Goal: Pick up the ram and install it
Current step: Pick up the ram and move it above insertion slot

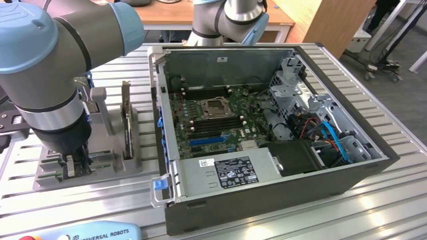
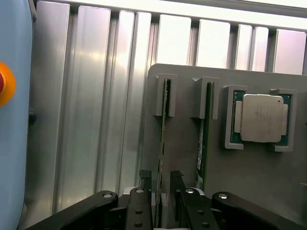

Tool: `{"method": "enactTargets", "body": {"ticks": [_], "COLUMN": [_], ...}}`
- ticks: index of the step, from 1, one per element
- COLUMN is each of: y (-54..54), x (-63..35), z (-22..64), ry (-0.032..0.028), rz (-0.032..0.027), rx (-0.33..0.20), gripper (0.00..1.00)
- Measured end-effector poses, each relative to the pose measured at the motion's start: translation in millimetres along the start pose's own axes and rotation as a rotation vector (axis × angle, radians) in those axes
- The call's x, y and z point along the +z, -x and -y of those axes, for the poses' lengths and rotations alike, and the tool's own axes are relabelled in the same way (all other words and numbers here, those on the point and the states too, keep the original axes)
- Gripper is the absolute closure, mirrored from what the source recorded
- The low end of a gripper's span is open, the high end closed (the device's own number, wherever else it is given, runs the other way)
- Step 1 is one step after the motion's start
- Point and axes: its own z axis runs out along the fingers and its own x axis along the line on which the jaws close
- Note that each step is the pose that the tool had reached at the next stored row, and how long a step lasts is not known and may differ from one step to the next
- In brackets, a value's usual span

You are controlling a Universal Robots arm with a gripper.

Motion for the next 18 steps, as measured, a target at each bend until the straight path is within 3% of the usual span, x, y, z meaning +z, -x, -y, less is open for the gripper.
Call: {"method": "enactTargets", "body": {"ticks": [18], "y": [-1.0], "x": [0.2], "z": [0.0], "ry": [-0.0003], "rz": [0.0002], "rx": [0.0], "gripper": [0.72]}}
